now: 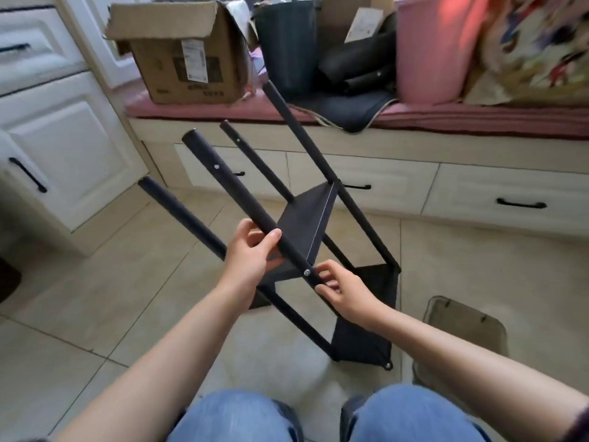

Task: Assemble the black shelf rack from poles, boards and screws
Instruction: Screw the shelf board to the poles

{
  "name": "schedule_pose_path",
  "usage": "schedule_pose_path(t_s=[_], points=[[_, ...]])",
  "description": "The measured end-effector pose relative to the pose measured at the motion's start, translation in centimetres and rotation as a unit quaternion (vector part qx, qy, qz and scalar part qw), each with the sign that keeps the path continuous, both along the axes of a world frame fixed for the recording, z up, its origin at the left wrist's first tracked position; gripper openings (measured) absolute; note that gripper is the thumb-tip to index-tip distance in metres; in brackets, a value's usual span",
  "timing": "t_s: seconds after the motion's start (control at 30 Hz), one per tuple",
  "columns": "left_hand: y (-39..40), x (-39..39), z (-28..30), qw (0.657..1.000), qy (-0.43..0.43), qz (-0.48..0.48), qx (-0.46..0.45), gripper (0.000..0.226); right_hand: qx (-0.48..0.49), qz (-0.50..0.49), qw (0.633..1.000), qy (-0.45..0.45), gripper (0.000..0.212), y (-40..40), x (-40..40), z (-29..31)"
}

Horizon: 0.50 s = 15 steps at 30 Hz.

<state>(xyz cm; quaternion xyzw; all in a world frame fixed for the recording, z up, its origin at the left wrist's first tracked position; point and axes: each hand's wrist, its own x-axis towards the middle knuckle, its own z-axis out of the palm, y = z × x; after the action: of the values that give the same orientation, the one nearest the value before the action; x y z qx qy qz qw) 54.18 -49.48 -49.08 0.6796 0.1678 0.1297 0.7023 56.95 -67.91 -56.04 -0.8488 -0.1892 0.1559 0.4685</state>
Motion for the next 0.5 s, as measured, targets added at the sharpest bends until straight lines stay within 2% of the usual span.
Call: schedule_pose_path(t_s=[0.23,0.37,0.5], points=[[-2.0,-0.2,2.1,0.987,-0.021,-0.101,0.122,0.01,0.037,-0.036,0.998,0.028,0.021,-1.2,-0.7,0.0],[-2.6,-0.8,2.7,0.978,-0.022,-0.129,0.165,0.01,-0.028,-0.031,0.999,0.035,0.028,-2.6,0.6,1.1],[-2.4,-1.4,2.9,0.974,-0.008,-0.153,0.17,0.011,-0.062,-0.156,0.986,0.01,0.029,-6.3,4.0,3.4]])
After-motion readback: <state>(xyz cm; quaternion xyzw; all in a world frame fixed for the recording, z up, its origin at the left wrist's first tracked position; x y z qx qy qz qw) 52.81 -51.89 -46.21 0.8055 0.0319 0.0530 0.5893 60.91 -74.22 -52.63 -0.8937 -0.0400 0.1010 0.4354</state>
